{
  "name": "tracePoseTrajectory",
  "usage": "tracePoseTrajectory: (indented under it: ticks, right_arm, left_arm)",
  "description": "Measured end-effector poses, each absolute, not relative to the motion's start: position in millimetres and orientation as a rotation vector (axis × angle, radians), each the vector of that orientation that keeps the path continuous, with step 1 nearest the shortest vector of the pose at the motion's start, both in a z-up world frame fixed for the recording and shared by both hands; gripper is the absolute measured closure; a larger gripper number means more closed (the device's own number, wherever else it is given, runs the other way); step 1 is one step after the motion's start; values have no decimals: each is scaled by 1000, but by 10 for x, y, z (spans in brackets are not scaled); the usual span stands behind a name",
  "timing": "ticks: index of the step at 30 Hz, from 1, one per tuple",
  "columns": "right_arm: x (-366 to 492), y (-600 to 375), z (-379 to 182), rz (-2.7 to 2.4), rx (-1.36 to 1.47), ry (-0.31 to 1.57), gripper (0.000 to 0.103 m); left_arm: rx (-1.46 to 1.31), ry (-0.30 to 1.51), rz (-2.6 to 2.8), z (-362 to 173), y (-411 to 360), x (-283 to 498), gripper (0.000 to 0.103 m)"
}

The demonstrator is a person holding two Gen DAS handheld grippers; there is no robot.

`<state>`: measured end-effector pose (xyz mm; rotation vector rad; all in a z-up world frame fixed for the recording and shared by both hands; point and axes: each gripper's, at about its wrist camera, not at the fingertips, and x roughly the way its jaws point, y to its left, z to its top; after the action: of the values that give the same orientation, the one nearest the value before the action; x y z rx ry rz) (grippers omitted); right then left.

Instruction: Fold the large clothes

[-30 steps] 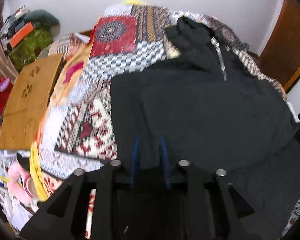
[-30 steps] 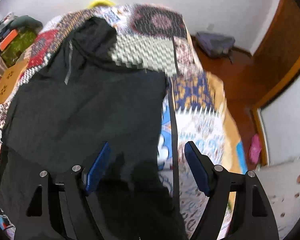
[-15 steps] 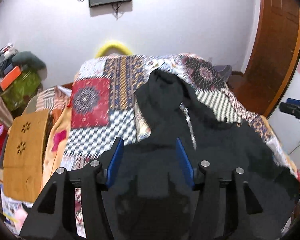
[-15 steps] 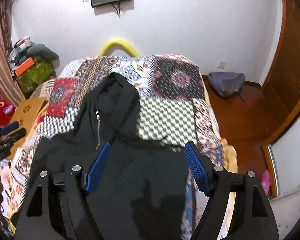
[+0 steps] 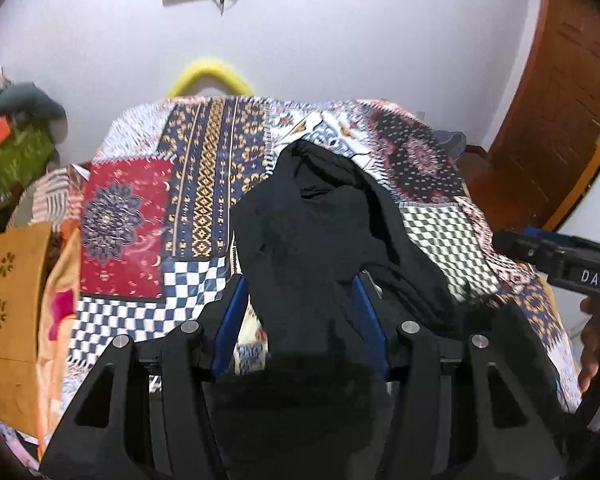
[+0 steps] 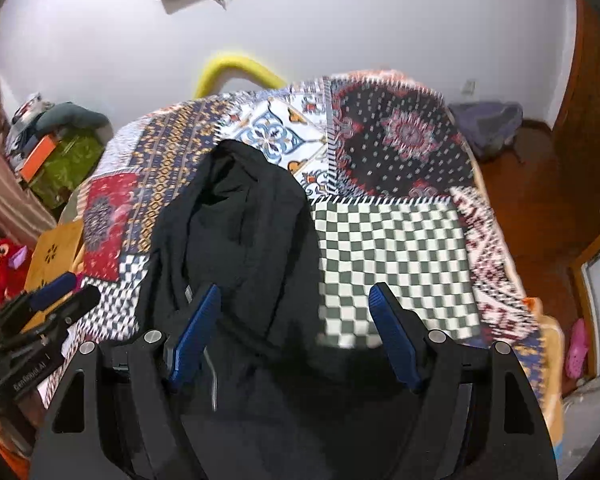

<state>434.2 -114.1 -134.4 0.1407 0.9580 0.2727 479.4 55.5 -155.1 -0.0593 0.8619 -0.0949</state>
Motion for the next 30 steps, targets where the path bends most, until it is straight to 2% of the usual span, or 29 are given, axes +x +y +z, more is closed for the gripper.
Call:
tracePoseTrajectory:
  ticks: [8,10,13,15,17,18,19,20,23,30]
  right_arm:
    - [4844,-907,-1807,290,211,1046,30]
    - [4917,-884,-1934,272,198,1073,31]
    - [5010,-891,-2130,272,196,1120,45]
    - [5026,-929,-2209,263,194,1126,57]
    - [5014,-941,-2232,274,186,1128,73]
    - [4994,-943,-2217,282,182,1124,77]
    - [4961,-945,-2181,280,181,1115,85]
    - [4936,-937,-2154,274,178,1109,87]
    - [4795,-936,-1995,272,151,1079,91]
    - [4313,-952,-1469,318,120,994,93]
  left_arm:
    - [-167,959,-115,-2103,611,5453,50]
    - [-192,981,-122,-2210,615,5562,56]
    - [-202,1014,-127,-2395,573,5697,59]
    - [-190,1035,-112,-2517,544,5748,66]
    - [-175,1039,-102,-2602,531,5750,70]
    - [-159,1031,-94,-2617,514,5725,72]
    - [-141,1026,-83,-2616,504,5710,82]
    - [-119,1028,-64,-2617,499,5697,89]
    - [-118,1033,-74,-2541,538,5649,94]
    - [-79,977,-106,-1970,528,5225,95]
